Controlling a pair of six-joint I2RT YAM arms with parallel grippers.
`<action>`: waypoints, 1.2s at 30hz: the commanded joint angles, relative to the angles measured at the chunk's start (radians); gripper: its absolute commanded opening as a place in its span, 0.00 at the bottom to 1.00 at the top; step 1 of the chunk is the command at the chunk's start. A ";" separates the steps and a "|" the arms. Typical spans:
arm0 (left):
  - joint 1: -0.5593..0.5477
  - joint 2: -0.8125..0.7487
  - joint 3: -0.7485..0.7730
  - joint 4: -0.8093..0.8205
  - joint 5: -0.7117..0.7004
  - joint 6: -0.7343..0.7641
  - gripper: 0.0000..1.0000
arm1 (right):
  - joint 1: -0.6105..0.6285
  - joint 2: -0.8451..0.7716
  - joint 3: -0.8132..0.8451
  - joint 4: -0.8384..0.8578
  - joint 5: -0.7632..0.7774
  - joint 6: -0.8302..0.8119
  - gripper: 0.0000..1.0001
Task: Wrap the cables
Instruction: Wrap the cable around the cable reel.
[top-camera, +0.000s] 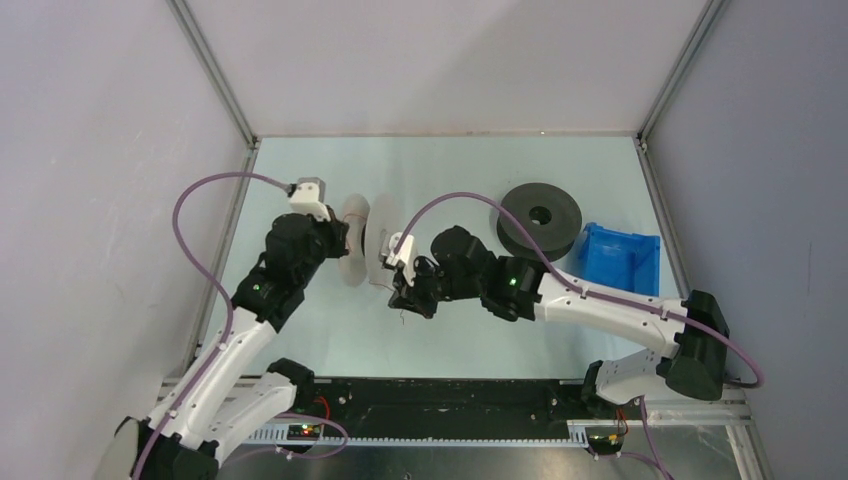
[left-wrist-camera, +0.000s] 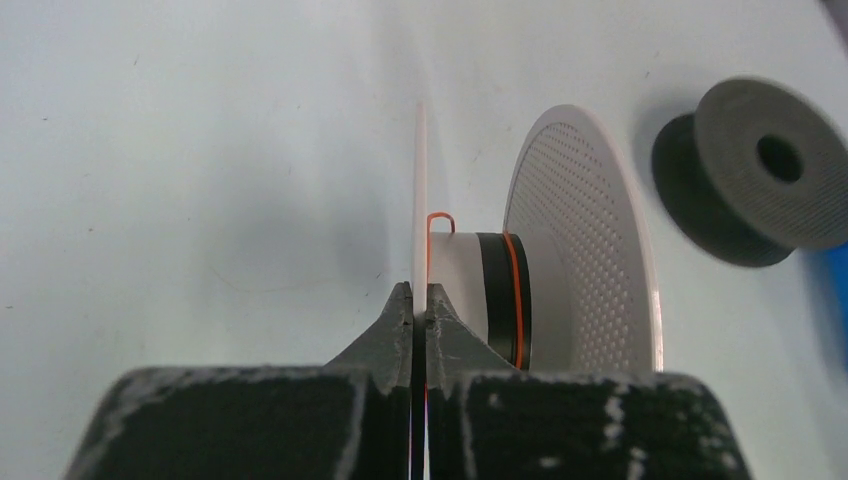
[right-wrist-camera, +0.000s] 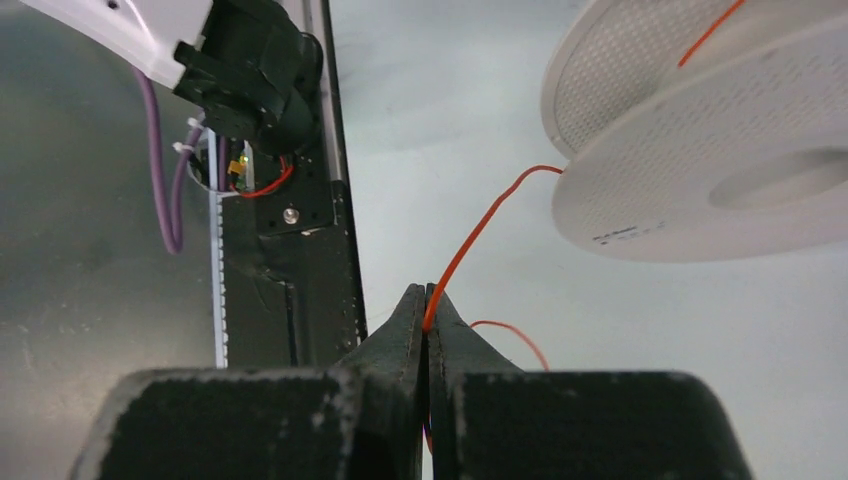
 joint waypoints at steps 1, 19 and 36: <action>-0.062 0.020 0.083 -0.028 -0.112 0.141 0.00 | -0.044 0.008 0.108 -0.007 -0.103 0.015 0.00; -0.215 0.011 0.077 -0.177 0.258 0.516 0.00 | -0.287 0.010 0.125 -0.044 -0.122 0.008 0.02; -0.173 -0.036 0.144 -0.207 0.564 0.463 0.00 | -0.465 0.054 0.075 -0.207 -0.270 -0.017 0.11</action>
